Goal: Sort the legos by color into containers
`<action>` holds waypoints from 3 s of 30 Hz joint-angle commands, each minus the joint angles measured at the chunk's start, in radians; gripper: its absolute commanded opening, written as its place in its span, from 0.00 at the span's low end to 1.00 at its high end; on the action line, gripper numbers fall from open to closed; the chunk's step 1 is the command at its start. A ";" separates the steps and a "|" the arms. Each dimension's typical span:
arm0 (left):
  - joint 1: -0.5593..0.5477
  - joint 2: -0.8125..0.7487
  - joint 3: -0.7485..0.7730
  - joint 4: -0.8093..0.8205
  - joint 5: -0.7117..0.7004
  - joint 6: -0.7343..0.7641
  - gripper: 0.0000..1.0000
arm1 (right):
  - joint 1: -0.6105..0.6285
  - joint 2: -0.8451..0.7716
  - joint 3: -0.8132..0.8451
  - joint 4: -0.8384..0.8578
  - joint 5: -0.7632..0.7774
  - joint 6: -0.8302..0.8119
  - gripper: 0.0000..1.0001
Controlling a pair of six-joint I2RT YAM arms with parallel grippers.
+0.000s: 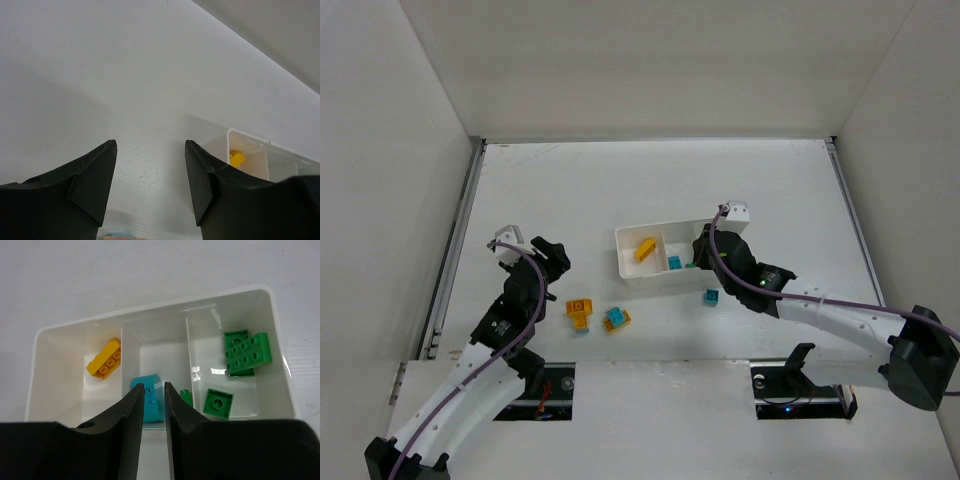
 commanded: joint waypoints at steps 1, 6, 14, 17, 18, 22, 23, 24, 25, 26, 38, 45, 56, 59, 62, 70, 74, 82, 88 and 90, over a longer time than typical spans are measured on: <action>-0.007 0.025 0.010 0.100 0.022 -0.011 0.53 | 0.006 0.028 0.056 0.007 -0.028 -0.012 0.29; -0.004 0.083 0.028 0.128 0.017 -0.025 0.48 | 0.006 0.050 0.084 -0.007 -0.040 -0.021 0.30; 0.031 0.180 0.042 0.109 0.030 -0.068 0.47 | 0.007 0.150 0.119 -0.040 -0.118 -0.040 0.33; 0.049 0.174 0.027 0.109 0.023 -0.080 0.48 | 0.012 0.174 0.136 -0.043 -0.120 -0.055 0.33; 0.061 0.171 0.017 0.111 0.020 -0.080 0.48 | 0.012 0.183 0.143 -0.044 -0.121 -0.058 0.33; 0.104 0.165 -0.012 0.121 0.019 -0.092 0.48 | 0.015 0.209 0.160 -0.046 -0.124 -0.064 0.34; 0.115 0.163 -0.018 0.121 0.019 -0.099 0.48 | 0.015 0.214 0.163 -0.046 -0.126 -0.064 0.34; 0.124 0.159 -0.024 0.121 0.019 -0.103 0.48 | 0.017 0.220 0.167 -0.047 -0.127 -0.064 0.34; 0.134 0.152 -0.032 0.123 0.019 -0.111 0.48 | 0.018 0.226 0.170 -0.047 -0.129 -0.064 0.34; 0.140 0.146 -0.038 0.125 0.022 -0.118 0.49 | 0.020 0.229 0.171 -0.049 -0.129 -0.064 0.35; 0.152 0.178 -0.052 0.190 0.030 -0.125 0.49 | 0.023 0.239 0.216 -0.121 -0.129 -0.078 0.35; 0.122 0.186 -0.049 0.227 0.052 -0.108 0.44 | 0.020 0.263 0.304 -0.272 -0.242 -0.110 0.34; -0.046 0.254 -0.038 0.325 0.140 -0.025 0.32 | -0.023 0.426 0.501 -0.513 -0.336 -0.149 0.22; -0.090 0.270 -0.046 0.362 0.134 -0.013 0.33 | -0.043 0.464 0.524 -0.572 -0.295 -0.152 0.20; -0.112 0.274 -0.052 0.387 0.131 -0.002 0.33 | -0.065 0.495 0.535 -0.615 -0.272 -0.152 0.17; -0.185 0.241 -0.049 0.417 0.155 0.047 0.31 | -0.112 0.570 0.570 -0.725 -0.304 -0.152 0.14; -0.233 0.254 -0.044 0.437 0.146 0.072 0.31 | -0.143 0.645 0.627 -0.788 -0.347 -0.155 0.14; -0.202 0.246 -0.052 0.430 0.149 0.069 0.32 | -0.160 0.734 0.639 -0.745 -0.387 -0.179 0.14; -0.193 0.267 -0.053 0.437 0.158 0.066 0.32 | -0.160 0.695 0.601 -0.565 -0.241 -0.129 0.14; -0.193 0.267 -0.055 0.438 0.157 0.066 0.32 | -0.152 0.650 0.561 -0.436 -0.172 -0.126 0.14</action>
